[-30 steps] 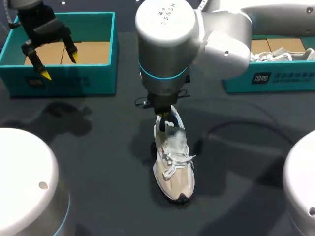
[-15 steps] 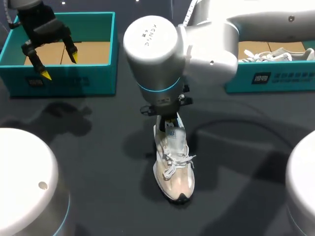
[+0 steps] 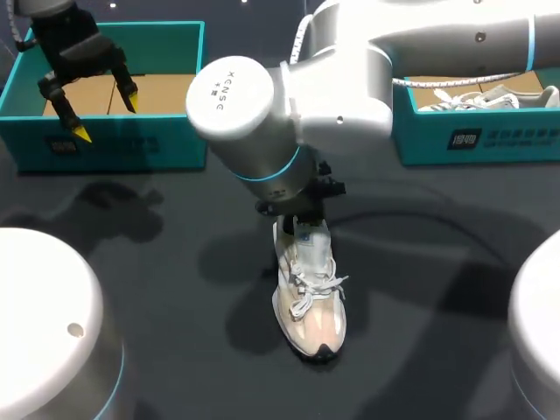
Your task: Take the shoe out of the shoebox, open the shoe tongue, remove and reinsert the insole, then place the shoe into the shoebox
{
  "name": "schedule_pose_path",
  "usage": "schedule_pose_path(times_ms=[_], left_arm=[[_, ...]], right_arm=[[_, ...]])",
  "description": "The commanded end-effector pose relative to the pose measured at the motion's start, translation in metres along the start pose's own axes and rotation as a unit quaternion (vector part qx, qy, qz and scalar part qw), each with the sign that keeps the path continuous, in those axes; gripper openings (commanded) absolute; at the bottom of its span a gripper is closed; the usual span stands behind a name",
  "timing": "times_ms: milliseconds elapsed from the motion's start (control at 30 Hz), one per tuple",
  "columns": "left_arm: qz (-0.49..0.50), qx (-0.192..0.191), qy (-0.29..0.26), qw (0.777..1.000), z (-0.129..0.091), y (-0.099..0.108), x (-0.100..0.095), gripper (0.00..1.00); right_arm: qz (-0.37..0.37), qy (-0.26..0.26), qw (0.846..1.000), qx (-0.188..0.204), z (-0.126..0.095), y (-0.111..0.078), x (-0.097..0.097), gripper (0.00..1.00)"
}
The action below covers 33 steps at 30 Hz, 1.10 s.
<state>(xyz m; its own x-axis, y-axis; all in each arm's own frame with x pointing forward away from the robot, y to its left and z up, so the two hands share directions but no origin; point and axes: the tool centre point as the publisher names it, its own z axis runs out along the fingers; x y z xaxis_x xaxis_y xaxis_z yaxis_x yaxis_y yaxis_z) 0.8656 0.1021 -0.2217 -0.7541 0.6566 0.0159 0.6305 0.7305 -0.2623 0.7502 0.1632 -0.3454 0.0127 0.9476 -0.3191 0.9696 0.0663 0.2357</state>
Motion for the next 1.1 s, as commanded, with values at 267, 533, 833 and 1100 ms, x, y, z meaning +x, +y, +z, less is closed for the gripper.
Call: schedule_pose_path(times_ms=[267, 533, 833, 1100], left_arm=[[0.000, -0.001, 0.001, 1.000, -0.001, 0.000, 0.000, 1.00], [0.000, -0.001, 0.001, 1.000, -0.001, 0.000, 0.000, 1.00], [0.000, -0.001, 0.001, 1.000, -0.001, 0.000, 0.000, 1.00], [0.000, -0.001, 0.001, 1.000, -0.001, 0.000, 0.000, 1.00]], right_arm=[[0.017, 0.000, 1.000, 0.020, 0.039, -0.012, 0.012, 0.00], [0.013, 0.012, 1.000, 0.023, 0.040, -0.014, 0.020, 0.00], [0.014, -0.038, 0.999, 0.003, 0.023, -0.015, 0.016, 0.00], [0.025, -0.059, 0.998, 0.028, 0.048, -0.021, 0.007, 0.00]])
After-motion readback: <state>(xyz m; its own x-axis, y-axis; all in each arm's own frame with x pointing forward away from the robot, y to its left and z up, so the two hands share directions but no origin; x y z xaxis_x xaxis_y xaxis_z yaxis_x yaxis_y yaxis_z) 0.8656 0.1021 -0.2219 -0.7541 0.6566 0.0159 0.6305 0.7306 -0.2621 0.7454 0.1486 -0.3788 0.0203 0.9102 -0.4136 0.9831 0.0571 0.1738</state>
